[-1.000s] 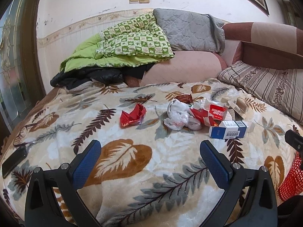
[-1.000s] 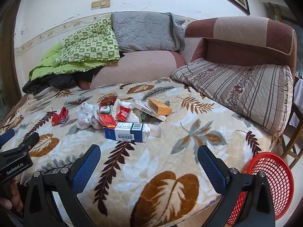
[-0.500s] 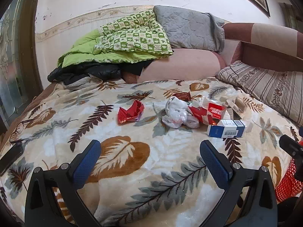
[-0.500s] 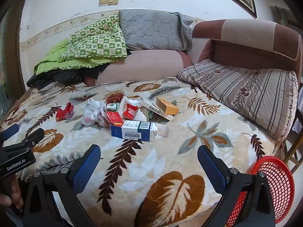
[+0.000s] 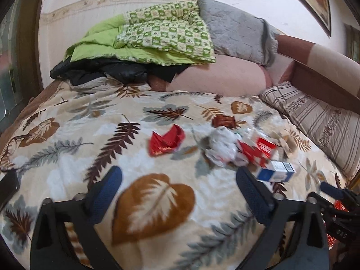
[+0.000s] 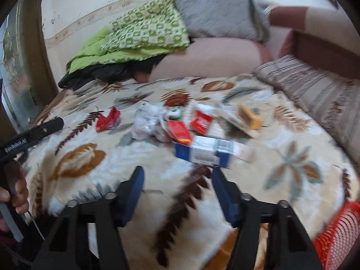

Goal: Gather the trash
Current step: 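Grasp the red candy wrapper with the left tool while the right tool reaches the red packet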

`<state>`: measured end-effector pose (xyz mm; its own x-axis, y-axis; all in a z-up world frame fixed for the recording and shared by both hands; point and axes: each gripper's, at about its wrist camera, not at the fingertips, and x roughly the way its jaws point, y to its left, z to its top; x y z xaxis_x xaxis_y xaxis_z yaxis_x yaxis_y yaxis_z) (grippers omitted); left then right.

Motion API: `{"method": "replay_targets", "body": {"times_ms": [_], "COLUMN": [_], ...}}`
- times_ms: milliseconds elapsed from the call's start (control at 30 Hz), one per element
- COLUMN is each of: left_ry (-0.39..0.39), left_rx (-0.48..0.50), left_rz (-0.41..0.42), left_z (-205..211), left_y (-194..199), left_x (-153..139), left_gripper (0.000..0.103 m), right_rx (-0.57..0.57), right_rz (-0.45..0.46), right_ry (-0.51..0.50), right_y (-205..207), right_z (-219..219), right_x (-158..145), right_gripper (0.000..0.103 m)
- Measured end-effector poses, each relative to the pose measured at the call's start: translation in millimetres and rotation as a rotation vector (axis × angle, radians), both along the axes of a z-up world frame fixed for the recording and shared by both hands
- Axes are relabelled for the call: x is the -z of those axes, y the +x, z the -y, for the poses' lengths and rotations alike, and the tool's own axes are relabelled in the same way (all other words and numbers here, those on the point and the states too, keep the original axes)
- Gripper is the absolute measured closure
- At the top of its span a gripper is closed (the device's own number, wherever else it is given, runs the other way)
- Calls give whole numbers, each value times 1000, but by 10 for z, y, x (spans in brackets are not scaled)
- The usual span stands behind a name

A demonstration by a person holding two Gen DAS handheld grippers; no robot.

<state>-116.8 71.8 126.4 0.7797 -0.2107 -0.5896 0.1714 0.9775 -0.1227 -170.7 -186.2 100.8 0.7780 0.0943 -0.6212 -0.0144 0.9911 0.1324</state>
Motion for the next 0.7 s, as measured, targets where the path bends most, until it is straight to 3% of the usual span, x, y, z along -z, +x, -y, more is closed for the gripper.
{"method": "replay_targets", "body": {"times_ms": [67,100,200,300,400,433,700], "left_ry": [1,-7,-51,-74,-44,-31,35], "left_rx": [6,18,55,82,104,107,113], "left_rz": [-35,-68,-158,-205,-229,-234,-279], "left_z": [-61,-94,-181,-254,-227,-214,19], "left_y": [149,251,535,776,956,1008,1459], "left_x": [15,34,118,185,250,268,485], "left_gripper": [37,38,38,38,38,38,29], "right_rx": [-24,-39,-64,-62,-55,-66,-46], "right_rz": [10,2,-24,-52,-102,-108,50], "right_ry": [-3,-12,-17,-30,-56,-43,60], "right_y": [211,358,740,1045,1241,1266,1090], "right_z": [-64,-117,-232,-290,-308,-297,-106], "right_x": [-44,-55,-17,121,351,406,227], "right_gripper": [44,44,45,58,76,95,97]}}
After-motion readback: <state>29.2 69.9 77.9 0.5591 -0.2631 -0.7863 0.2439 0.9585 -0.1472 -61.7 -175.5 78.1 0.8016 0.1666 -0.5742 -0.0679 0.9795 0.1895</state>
